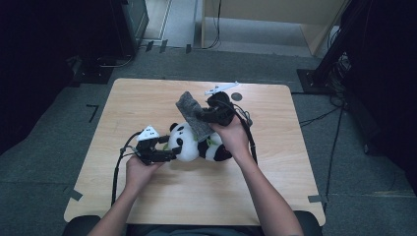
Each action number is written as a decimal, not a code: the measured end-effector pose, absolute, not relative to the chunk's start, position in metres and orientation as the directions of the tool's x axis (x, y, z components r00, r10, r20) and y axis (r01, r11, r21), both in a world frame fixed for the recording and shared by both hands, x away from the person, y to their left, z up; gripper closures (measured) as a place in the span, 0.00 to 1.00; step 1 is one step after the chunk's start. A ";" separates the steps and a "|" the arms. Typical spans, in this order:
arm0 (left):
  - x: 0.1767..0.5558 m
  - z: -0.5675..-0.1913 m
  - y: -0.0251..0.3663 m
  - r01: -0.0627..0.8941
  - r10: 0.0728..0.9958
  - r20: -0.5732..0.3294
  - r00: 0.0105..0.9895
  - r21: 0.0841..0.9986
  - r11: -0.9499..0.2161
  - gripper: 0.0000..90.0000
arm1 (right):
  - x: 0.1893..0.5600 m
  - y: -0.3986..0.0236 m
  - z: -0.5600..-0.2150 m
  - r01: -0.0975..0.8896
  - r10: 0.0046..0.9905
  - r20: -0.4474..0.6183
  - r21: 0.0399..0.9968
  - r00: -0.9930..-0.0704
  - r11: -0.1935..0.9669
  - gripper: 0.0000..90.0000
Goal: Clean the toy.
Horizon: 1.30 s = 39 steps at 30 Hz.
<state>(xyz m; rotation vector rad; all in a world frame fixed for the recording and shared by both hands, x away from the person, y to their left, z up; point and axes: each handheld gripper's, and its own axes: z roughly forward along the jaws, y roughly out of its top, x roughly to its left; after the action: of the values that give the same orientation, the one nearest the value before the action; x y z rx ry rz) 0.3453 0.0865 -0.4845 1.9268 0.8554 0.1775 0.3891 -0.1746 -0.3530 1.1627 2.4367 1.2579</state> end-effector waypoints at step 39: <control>0.344 -0.484 0.085 0.476 0.635 -0.211 0.743 0.834 -0.280 0.28 | 0.379 -0.145 -0.378 0.555 0.671 0.151 0.705 -0.726 0.442 0.84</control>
<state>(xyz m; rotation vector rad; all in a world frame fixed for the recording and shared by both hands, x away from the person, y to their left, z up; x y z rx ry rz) 0.3437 0.0852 -0.4837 1.9343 0.8485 0.1988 0.3791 -0.1452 -0.3784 1.0868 2.5365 1.1536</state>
